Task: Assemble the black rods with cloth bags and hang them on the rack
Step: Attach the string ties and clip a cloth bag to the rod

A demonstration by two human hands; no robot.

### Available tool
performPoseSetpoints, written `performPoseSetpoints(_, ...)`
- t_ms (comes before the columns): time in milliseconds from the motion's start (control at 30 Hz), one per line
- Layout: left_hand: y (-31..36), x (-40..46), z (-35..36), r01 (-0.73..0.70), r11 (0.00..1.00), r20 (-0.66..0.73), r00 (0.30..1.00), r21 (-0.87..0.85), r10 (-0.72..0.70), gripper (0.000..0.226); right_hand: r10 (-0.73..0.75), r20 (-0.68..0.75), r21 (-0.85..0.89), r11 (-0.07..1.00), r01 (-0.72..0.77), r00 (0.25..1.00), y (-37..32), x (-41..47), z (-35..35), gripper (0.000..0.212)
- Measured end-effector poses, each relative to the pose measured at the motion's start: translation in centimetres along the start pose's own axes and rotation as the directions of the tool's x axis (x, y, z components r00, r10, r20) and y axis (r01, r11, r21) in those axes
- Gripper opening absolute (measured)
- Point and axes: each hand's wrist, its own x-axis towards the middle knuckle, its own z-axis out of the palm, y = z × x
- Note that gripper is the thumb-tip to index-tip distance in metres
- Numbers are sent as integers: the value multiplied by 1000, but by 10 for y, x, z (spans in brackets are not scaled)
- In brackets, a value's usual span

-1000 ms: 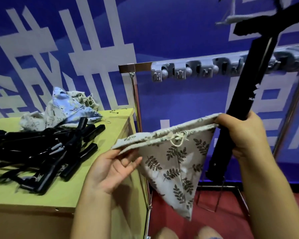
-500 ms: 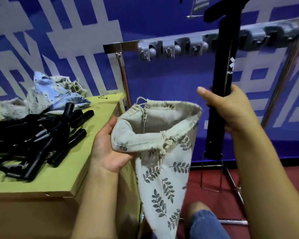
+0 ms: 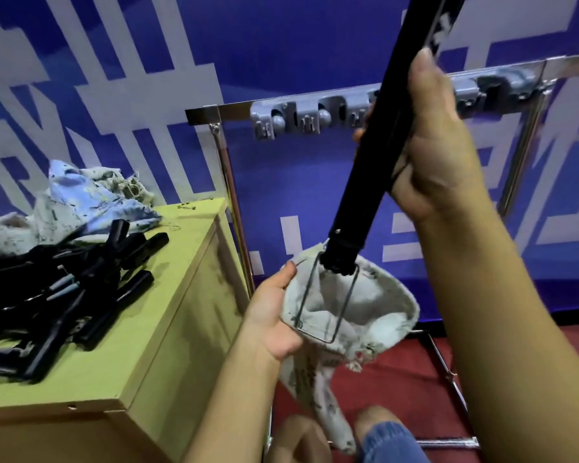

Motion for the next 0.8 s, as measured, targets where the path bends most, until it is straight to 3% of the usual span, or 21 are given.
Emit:
performPoseSetpoints(67,2,-3,3,-19,1000,17,1000,-8,19,48,-54,-31,-70,996,52,998,11,-8,-2,14)
performPoseSetpoints(233,15,-6,-2,-50,998,15,999,-49,51,50,-86,-41,-220,973,75,995,32,-25,-14,24)
performPoseSetpoints(367,18,-6,8,-107,993,66,992,-38,110,45,-19,-34,-312,950,7,999,60,-41,-20,27)
performPoseSetpoints(533,29,-10,19,-19,998,148,989,-59,28,36,49,-56,-370,927,-66,997,87,-64,-25,35)
performPoseSetpoints(800,43,-21,21,-27,999,238,971,46,16,36,185,241,-329,939,-99,953,90,-76,-34,27)
